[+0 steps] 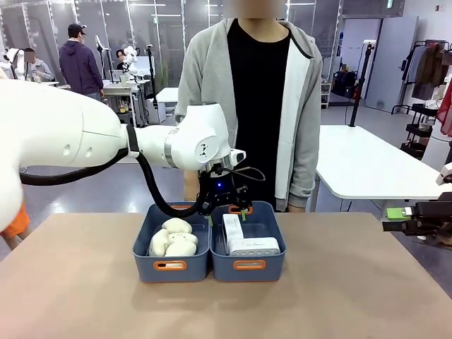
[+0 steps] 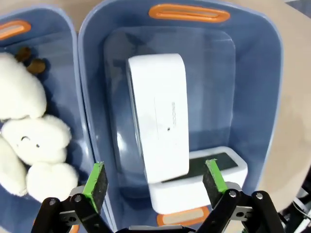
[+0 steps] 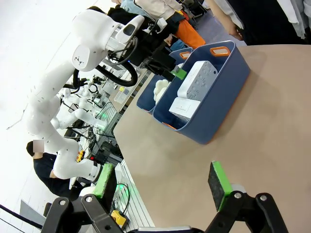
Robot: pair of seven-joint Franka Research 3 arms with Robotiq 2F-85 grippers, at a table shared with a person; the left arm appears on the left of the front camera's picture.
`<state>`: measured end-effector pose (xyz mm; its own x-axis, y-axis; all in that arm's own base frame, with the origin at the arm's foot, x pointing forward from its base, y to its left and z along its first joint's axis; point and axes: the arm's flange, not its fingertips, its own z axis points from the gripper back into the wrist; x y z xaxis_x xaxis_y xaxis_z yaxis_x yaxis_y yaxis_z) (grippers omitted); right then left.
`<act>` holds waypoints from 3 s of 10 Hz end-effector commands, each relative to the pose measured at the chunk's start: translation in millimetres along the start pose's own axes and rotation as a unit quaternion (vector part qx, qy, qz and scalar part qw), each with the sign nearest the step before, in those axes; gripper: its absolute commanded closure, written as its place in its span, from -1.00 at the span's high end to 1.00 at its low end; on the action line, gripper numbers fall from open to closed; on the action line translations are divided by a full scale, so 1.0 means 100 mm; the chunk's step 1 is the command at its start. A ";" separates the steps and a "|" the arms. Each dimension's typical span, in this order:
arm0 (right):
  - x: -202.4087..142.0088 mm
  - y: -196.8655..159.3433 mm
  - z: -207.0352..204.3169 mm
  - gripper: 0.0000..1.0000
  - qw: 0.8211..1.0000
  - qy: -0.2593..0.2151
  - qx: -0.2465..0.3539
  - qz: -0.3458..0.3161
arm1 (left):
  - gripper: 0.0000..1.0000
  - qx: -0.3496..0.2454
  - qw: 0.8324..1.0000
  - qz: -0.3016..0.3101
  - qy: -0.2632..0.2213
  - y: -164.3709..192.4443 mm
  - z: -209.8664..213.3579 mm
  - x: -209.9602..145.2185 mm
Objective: Sort the digital clocks into the basket.
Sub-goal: Pick up the Digital clock from the table and place it into the empty Plastic storage basket.
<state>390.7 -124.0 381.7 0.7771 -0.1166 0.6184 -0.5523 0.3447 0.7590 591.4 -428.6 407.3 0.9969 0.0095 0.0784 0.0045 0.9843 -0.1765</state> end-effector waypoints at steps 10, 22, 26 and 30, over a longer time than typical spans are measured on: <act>0.02 0.02 0.01 0.94 1.000 0.009 -0.003 -0.008 | 0.98 -0.378 0.925 -0.040 0.002 2.62 1.43 -0.79; 0.02 0.02 0.01 0.94 1.000 0.009 -0.003 -0.008 | 0.98 -0.564 0.811 0.075 -0.135 6.04 1.28 -2.33; 0.02 0.02 0.01 0.94 1.000 0.009 -0.003 -0.008 | 0.98 -0.564 0.811 0.075 -0.135 6.04 1.28 -2.33; 0.02 0.02 0.01 0.94 1.000 0.009 -0.003 -0.008 | 0.98 -0.564 0.811 0.075 -0.135 6.04 1.28 -2.33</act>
<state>390.5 -124.5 381.6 0.7772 -0.1176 0.6182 -0.5516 0.3453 0.7593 354.8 188.9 403.9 0.9394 0.2963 0.1725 0.1234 0.1774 -0.9764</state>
